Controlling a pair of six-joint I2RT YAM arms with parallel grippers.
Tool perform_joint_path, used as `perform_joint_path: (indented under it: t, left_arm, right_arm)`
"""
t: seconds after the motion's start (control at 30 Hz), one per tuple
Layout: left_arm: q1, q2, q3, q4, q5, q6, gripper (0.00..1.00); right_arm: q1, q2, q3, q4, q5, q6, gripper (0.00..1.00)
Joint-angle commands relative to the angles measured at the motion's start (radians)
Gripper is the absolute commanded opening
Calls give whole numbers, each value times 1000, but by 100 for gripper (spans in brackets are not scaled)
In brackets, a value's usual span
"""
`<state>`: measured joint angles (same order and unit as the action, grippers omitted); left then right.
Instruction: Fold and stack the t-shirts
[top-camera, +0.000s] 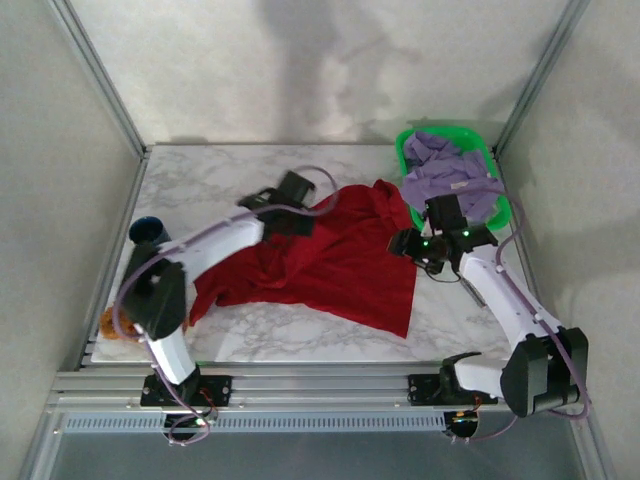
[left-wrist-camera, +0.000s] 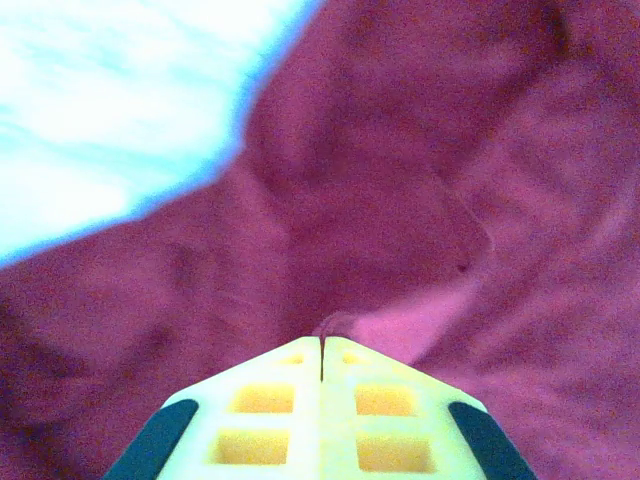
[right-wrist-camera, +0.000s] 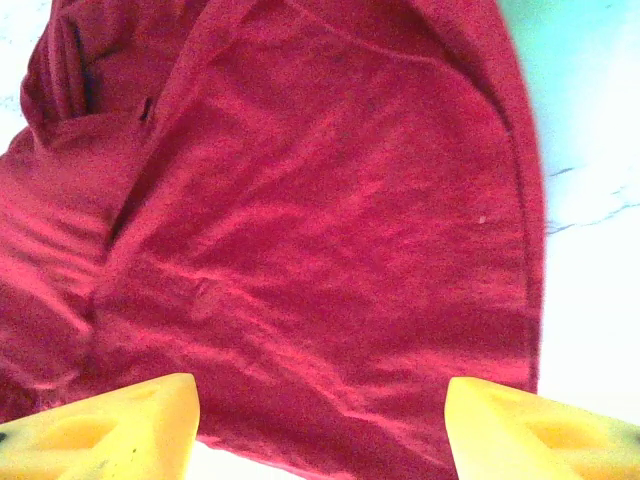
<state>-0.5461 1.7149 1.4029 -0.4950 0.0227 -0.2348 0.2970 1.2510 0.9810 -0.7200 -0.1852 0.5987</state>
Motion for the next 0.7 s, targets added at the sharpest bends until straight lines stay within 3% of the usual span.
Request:
perform_joint_path:
  t: [0.0, 0.13, 0.33, 0.53, 0.67]
  left_arm:
    - [134, -113, -2, -68, -70, 41, 0]
    - [338, -189, 24, -95, -47, 81, 0]
    - [536, -262, 71, -73, 33, 90, 0]
    - [616, -278, 117, -60, 103, 78, 0]
    - [637, -272, 137, -53, 117, 73, 0]
  right_arm:
    - [65, 49, -18, 66, -12, 56, 66]
    - [169, 170, 19, 137, -13, 96, 66]
    - [257, 381, 90, 273, -59, 147, 62]
    - [287, 543, 190, 290, -78, 144, 24]
    - [314, 611, 204, 307, -108, 163, 11]
